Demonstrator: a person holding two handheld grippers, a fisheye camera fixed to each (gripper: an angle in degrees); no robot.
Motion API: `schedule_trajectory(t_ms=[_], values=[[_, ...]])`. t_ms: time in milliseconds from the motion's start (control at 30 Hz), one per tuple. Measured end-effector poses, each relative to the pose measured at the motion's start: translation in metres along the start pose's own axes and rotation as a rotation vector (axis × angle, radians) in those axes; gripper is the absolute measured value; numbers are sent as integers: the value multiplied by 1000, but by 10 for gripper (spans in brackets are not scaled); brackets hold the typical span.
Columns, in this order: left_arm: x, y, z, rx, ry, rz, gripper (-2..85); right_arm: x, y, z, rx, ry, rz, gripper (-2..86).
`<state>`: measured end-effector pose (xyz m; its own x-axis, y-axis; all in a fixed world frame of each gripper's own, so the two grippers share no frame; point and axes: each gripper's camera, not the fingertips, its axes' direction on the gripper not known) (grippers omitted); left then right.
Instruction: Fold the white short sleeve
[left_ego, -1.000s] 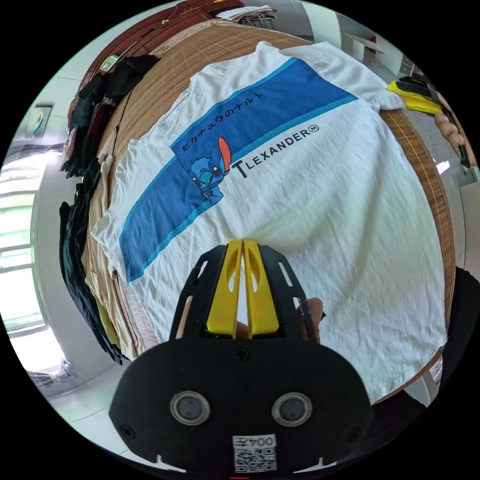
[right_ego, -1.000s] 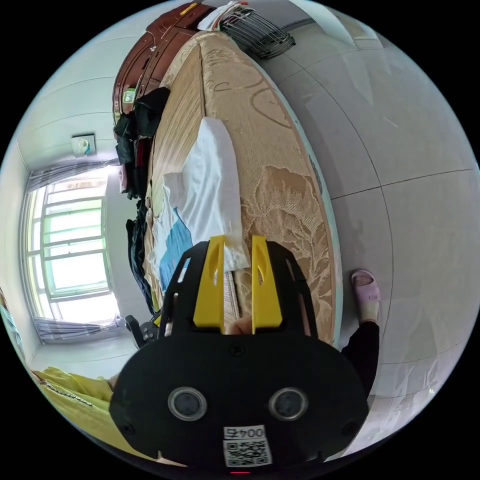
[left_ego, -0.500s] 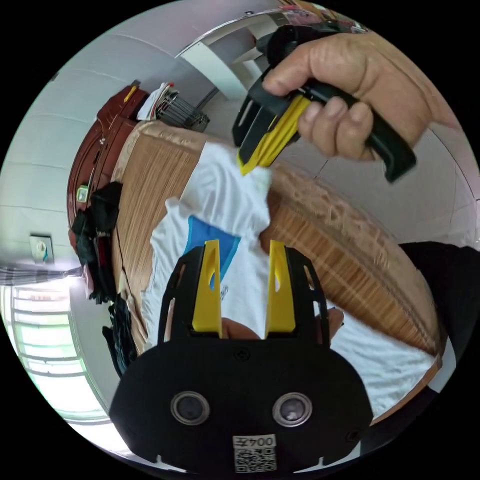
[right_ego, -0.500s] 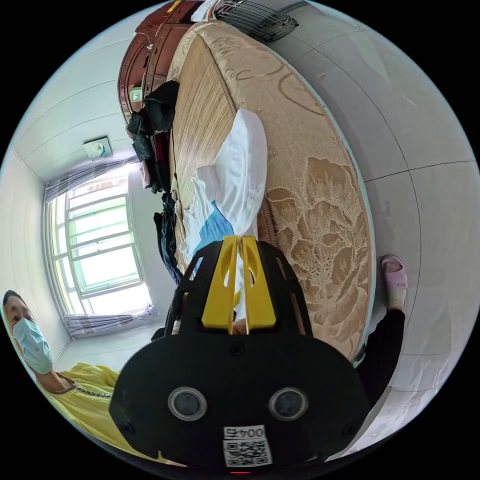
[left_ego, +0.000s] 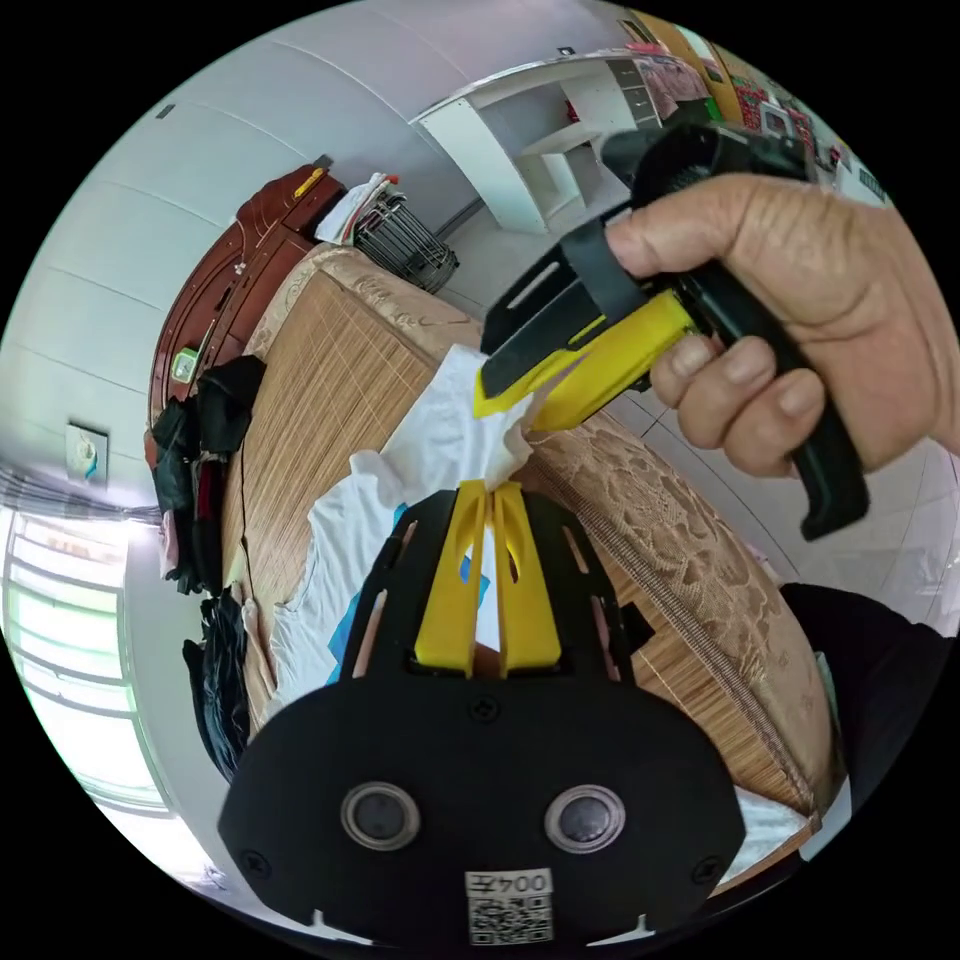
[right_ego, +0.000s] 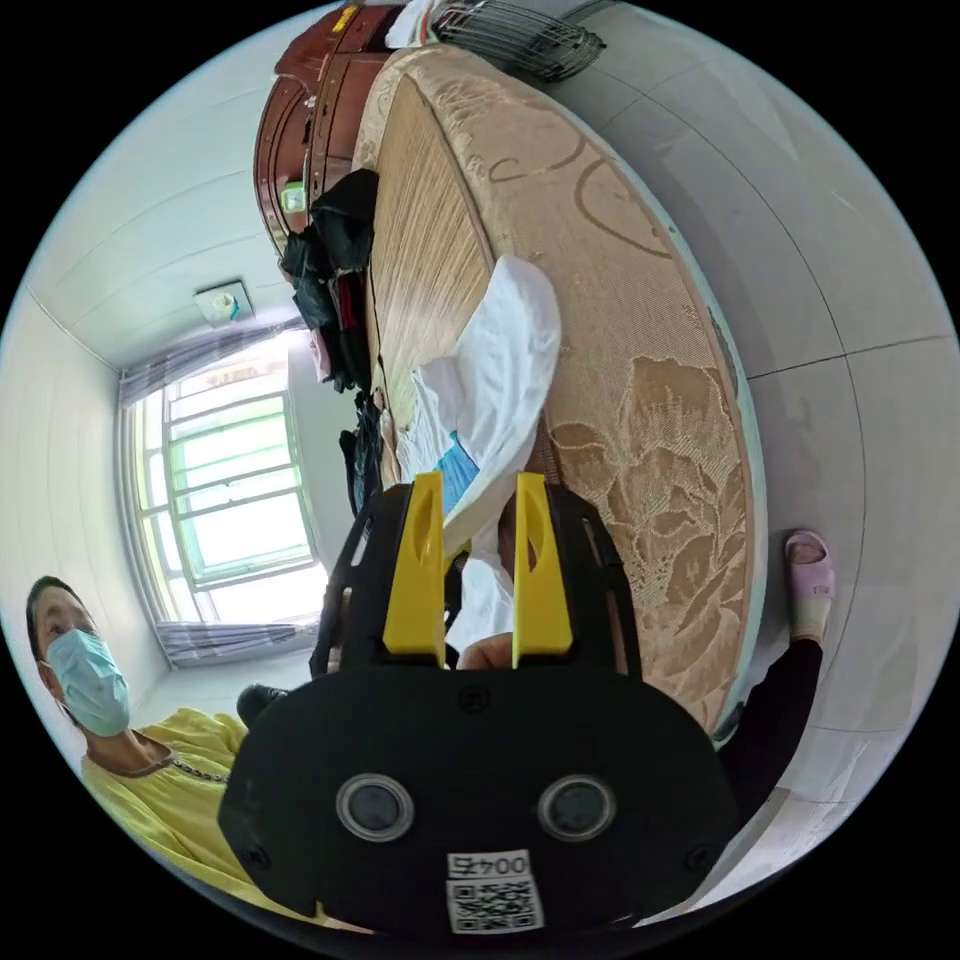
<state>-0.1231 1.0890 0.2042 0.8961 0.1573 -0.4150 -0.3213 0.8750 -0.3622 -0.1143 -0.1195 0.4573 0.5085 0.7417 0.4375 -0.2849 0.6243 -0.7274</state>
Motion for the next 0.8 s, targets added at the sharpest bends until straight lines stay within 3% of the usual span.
schedule_trajectory(t_ms=[167, 300, 467, 533, 800], values=[[-20, -1, -12, 1, 23, -68, 13, 21, -33, 3, 22, -195, 100, 138], [-36, -1, -24, 30, 50, -116, 12, 22, -64, 0, 75, -203, 141, 132], [-59, -11, -32, 20, 90, -191, 12, 5, -95, -4, 120, -219, 153, 11], [-70, -13, -34, 11, 111, -242, 12, -19, -95, -6, 136, -214, 108, 1], [-148, -1, -55, -26, 259, -597, 13, -188, -45, 15, 164, 155, -231, -4]])
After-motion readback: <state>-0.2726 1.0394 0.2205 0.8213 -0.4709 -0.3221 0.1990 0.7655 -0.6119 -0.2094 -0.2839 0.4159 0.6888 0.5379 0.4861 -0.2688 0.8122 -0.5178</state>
